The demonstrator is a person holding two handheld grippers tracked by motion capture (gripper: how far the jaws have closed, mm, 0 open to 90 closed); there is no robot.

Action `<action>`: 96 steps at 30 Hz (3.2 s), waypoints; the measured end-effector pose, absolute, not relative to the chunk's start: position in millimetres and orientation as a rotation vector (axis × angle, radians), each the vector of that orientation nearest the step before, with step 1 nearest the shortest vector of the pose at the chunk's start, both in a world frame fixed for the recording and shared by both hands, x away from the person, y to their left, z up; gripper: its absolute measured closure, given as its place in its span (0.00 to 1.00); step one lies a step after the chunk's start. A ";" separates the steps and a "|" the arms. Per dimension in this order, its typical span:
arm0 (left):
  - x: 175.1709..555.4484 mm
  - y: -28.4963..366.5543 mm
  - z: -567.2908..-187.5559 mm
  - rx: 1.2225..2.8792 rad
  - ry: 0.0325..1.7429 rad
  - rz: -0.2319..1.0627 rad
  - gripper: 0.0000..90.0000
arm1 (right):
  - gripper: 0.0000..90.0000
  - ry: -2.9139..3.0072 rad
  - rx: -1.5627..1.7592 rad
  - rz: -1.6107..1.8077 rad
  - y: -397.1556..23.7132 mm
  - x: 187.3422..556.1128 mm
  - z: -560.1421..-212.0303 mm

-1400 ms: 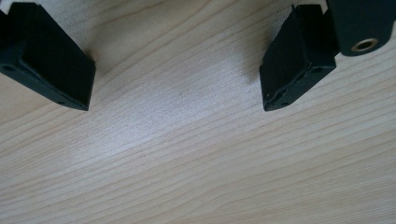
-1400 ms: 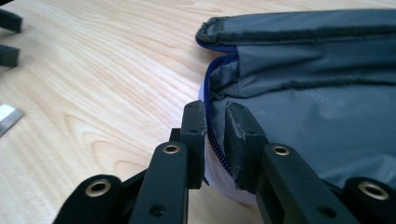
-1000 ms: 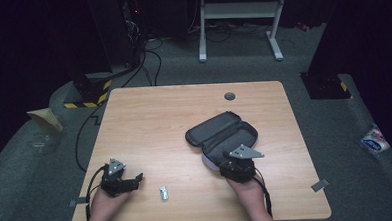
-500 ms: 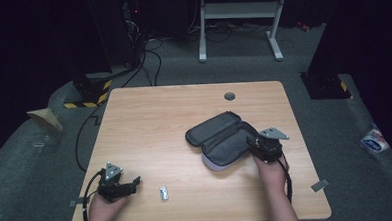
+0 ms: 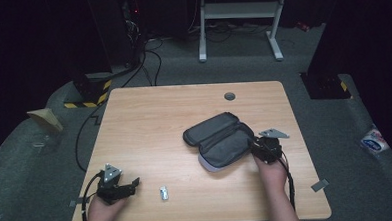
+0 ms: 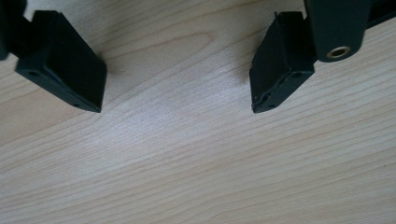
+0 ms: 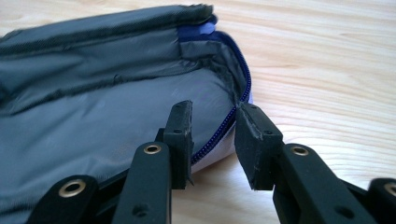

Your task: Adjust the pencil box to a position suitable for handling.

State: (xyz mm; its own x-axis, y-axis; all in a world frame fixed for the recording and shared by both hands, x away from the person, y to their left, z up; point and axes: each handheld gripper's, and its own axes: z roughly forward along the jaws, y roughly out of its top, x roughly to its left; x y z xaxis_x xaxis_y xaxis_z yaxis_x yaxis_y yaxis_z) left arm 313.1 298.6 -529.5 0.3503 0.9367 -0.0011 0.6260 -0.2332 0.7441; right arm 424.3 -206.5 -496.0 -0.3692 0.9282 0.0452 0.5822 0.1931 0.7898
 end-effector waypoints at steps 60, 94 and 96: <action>373.8 213.0 -512.8 1.922 1.207 0.528 0.62 | 0.77 2.068 1.322 1.094 -142.1 399.4 -492.6; 351.5 247.1 -516.6 1.995 1.236 0.533 0.55 | 0.57 2.090 1.310 0.959 -192.6 370.0 -512.6; 348.4 250.5 -517.8 2.011 1.240 0.517 0.54 | 0.53 2.085 1.330 0.952 -200.2 366.9 -514.7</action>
